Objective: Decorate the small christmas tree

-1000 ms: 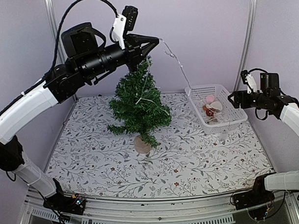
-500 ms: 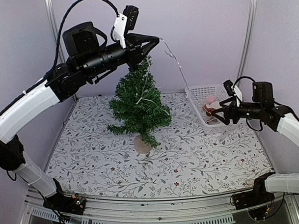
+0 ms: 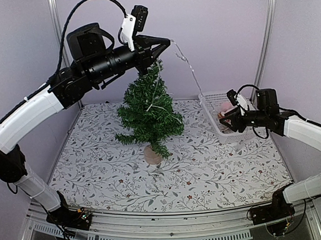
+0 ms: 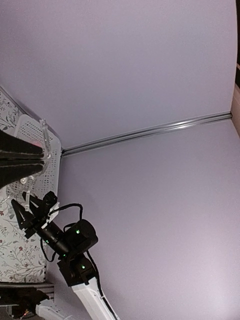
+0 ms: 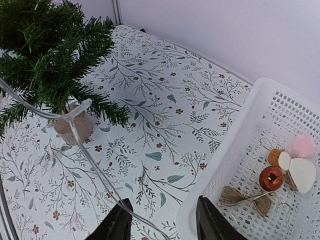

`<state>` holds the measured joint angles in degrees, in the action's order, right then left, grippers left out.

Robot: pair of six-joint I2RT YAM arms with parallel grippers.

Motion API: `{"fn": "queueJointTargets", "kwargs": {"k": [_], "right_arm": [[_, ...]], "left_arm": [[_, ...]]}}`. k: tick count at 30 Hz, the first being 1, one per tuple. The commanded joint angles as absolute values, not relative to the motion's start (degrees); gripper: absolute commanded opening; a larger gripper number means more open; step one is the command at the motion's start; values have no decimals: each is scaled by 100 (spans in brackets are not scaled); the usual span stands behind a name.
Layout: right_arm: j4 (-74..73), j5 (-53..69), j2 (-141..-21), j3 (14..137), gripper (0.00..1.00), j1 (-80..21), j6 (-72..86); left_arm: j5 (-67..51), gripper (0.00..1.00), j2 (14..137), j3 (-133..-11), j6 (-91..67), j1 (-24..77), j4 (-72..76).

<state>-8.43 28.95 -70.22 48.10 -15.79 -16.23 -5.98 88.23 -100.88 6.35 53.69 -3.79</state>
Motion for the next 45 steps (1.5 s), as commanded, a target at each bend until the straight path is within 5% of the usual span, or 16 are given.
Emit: {"fn": "queueJointTargets", "kwargs": {"k": [1, 8, 27, 39, 45], "right_arm": [[-583, 2557, -7281, 5048, 40, -1676, -1751], [-539, 2271, -7439, 5058, 0, -1703, -1753], [-959, 1868, -6483, 6750, 0, -1705, -1707], [-715, 1449, -6640, 7025, 0, -1702, -1700], [-664, 1358, -6618, 7118, 0, -1696, -1762]], "left_arm": [[-607, 0, 8695, -10035, 573, 5266, -291], [-606, 0, 8585, -9895, 542, 5225, -293], [-927, 0, 7252, -8219, 459, 5256, 68], [-1462, 0, 8353, -9626, 855, 5966, -374], [-1556, 0, 7961, -9206, 627, 6177, -609]]}}
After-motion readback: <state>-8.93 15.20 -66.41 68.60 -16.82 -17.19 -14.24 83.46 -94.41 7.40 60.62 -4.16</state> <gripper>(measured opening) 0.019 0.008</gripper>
